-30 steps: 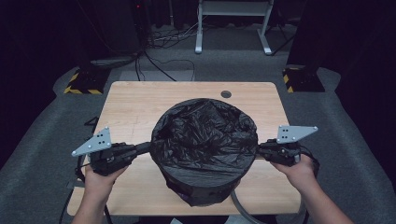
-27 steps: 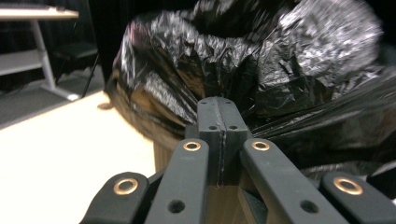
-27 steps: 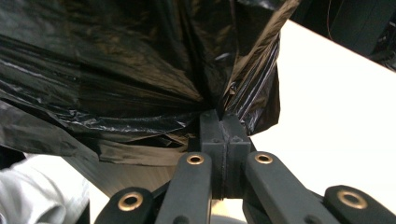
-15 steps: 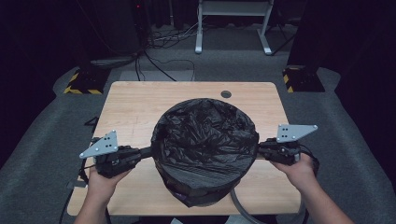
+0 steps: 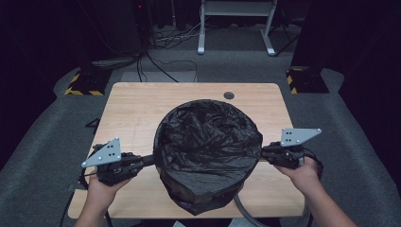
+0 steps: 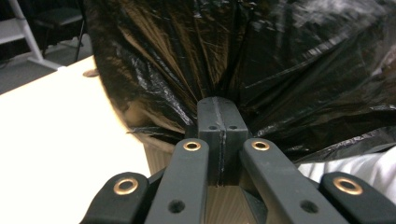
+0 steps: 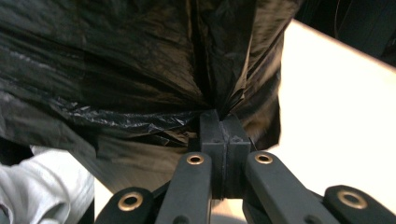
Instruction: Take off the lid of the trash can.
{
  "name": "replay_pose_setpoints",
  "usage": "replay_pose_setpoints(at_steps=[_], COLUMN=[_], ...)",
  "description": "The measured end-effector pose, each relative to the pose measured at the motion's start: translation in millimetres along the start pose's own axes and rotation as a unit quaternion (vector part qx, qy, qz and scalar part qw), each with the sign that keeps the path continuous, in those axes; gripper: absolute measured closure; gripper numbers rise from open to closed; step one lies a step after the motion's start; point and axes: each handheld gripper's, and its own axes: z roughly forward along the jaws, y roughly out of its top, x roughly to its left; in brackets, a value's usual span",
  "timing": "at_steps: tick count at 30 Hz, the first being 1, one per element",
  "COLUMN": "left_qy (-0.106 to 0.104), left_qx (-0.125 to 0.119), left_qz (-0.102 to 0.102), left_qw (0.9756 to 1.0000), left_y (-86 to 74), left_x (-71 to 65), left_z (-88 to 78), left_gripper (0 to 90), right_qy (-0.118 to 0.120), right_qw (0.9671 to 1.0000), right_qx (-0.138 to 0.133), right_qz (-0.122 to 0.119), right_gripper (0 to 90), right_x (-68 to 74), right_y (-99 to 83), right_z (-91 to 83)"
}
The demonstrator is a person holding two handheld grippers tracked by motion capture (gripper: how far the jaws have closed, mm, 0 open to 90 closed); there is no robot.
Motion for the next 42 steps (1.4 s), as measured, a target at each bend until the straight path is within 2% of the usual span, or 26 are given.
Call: replay_pose_setpoints(at_steps=[3, 5, 7, 9, 11, 14, 17, 19, 21, 22, 26, 30, 32, 34, 36, 38, 40, 42], left_qy=[-0.005, -0.01, -0.012, -0.021, -0.019, -0.026, -0.032, -0.037, -0.032, -0.032, -0.016, 0.0, 0.0, -0.013, -0.017, -0.016, -0.003, 0.009], left_qx=[-0.017, -0.028, -0.018, -0.008, -0.005, -0.021, -0.025, -0.019, 0.0, 0.003, -0.006, -0.023, -0.032, -0.043, -0.052, -0.041, -0.01, 0.024], left_qz=[-0.013, -0.007, -0.001, 0.002, 0.007, 0.011, 0.012, 0.01, 0.013, 0.011, 0.002, -0.017, -0.025, -0.02, -0.006, 0.007, 0.013, 0.006], left_qw=[0.9998, 0.9995, 0.9998, 0.9997, 0.9998, 0.9994, 0.9991, 0.9991, 0.9994, 0.9994, 0.9998, 0.9996, 0.9992, 0.9988, 0.9985, 0.999, 0.9999, 0.9997], left_y=[-6.1, -4.7, -3.5, -4.8, -5.0, -3.9, -3.0, -3.5, -5.2, -6.3, -5.8, -8.2, -9.4, -10.3, -10.4, -9.8, -11.9, -18.0], left_x=[2.6, -0.3, -3.9, -6.7, -11.1, -13.7, -14.0, -13.6, -12.8, -12.3, -3.0, 18.3, 26.6, 26.6, 21.1, 15.6, 12.4, 13.6], left_z=[-3.8, -5.1, -2.6, 1.0, 1.6, -0.3, -0.2, 1.2, 3.9, 5.2, 7.4, 10.0, 11.8, 13.0, 10.0, 7.6, 9.5, 12.5], left_gripper=[90.0, 90.0, 90.0, 90.0, 90.0, 90.0, 90.0, 90.0, 90.0, 90.0, 90.0, 90.0, 90.0, 90.0, 90.0, 90.0, 90.0, 90.0], right_qy=[0.005, 0.013, 0.022, 0.026, 0.027, 0.03, 0.04, 0.043, 0.043, 0.046, 0.042, 0.035, 0.032, 0.036, 0.028, 0.02, 0.009, 0.011], right_qw=[0.9998, 0.9994, 0.9988, 0.9987, 0.9984, 0.9976, 0.9968, 0.9967, 0.997, 0.997, 0.9966, 0.996, 0.9958, 0.9954, 0.9936, 0.9905, 0.986, 0.9851], right_qx=[0.016, 0.033, 0.045, 0.045, 0.049, 0.063, 0.067, 0.067, 0.064, 0.062, 0.071, 0.081, 0.084, 0.088, 0.108, 0.134, 0.166, 0.172], right_qz=[-0.01, -0.005, 0.0, 0.002, 0.0, -0.002, 0.014, 0.016, 0.004, 0.0, -0.007, -0.014, -0.015, -0.012, -0.018, -0.02, -0.015, -0.004], right_gripper=[90.0, 90.0, 90.0, 90.0, 90.0, 90.0, 90.0, 90.0, 90.0, 90.0, 90.0, 90.0, 90.0, 90.0, 90.0, 90.0, 90.0, 90.0], right_x=[1.4, 0.5, 0.7, 2.9, 6.2, 7.0, -0.5, -1.4, 1.7, 3.2, 3.2, -1.3, -4.3, -6.7, -5.5, -6.4, -10.0, -13.9], right_y=[1.5, -3.7, -10.6, -15.1, -16.9, -22.0, -27.5, -27.4, -24.4, -22.6, -16.5, -12.1, -10.6, -11.2, -15.1, -22.3, -32.6, -40.2], right_z=[2.4, 7.4, 11.7, 12.8, 12.8, 14.8, 16.5, 17.8, 18.8, 20.0, 28.9, 38.3, 41.3, 44.8, 49.9, 55.7, 63.5, 67.7])
